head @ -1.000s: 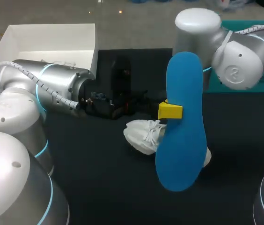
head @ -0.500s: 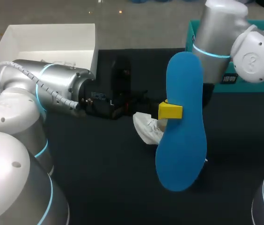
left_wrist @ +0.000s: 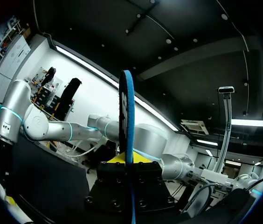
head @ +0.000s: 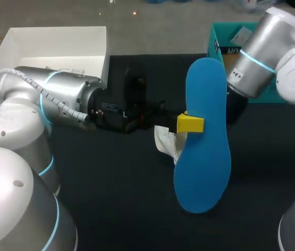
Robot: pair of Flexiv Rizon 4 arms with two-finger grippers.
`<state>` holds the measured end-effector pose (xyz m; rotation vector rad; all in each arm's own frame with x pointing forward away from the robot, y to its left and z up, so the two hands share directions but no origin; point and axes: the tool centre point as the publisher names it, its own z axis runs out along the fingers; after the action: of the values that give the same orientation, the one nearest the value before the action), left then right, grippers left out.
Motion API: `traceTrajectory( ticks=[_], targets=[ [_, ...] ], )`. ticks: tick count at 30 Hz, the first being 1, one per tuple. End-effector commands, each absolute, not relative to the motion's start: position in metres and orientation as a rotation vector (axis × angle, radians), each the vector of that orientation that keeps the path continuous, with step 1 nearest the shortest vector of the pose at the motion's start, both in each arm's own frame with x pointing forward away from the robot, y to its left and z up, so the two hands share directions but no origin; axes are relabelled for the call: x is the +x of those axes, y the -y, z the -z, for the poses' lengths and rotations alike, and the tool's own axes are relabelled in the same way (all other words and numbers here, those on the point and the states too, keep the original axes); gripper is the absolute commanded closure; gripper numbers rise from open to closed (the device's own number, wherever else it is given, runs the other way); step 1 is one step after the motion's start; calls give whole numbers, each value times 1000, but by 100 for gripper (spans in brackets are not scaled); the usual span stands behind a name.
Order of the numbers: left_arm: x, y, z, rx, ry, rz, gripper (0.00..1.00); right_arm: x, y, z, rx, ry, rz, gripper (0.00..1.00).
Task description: Take the shoe out of the shoebox, open the shoe tongue, remove and reinsert the insole, then place the shoe into the shoebox
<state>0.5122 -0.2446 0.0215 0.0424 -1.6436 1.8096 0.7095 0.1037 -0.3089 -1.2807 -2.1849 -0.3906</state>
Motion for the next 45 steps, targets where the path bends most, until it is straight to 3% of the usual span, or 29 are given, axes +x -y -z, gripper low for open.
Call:
traceTrajectory(
  ticks=[1, 26, 27, 28, 34, 41, 45],
  targets=[
    [504, 250, -26, 330, 1840, -1877, 100, 702, -104, 329, -1349, 1878, 674, 100],
    [504, 250, -26, 330, 1840, -1877, 100, 700, -114, 354, -1386, 1964, 640, 100],
    [504, 250, -26, 330, 1840, -1877, 100, 700, -113, 354, -1389, 1957, 633, 63],
    [504, 250, -26, 330, 1840, -1877, 100, 700, -112, 352, -1391, 1942, 637, 0],
    [504, 250, -26, 330, 1840, -1877, 100, 695, -102, 321, -1375, 1889, 692, 0],
    [504, 250, -26, 330, 1840, -1877, 100, 691, -69, 269, -1169, 1664, 1005, 0],
    [504, 250, -26, 330, 1840, -1877, 100, 691, -69, 269, -1169, 1664, 1005, 0]
  ],
)
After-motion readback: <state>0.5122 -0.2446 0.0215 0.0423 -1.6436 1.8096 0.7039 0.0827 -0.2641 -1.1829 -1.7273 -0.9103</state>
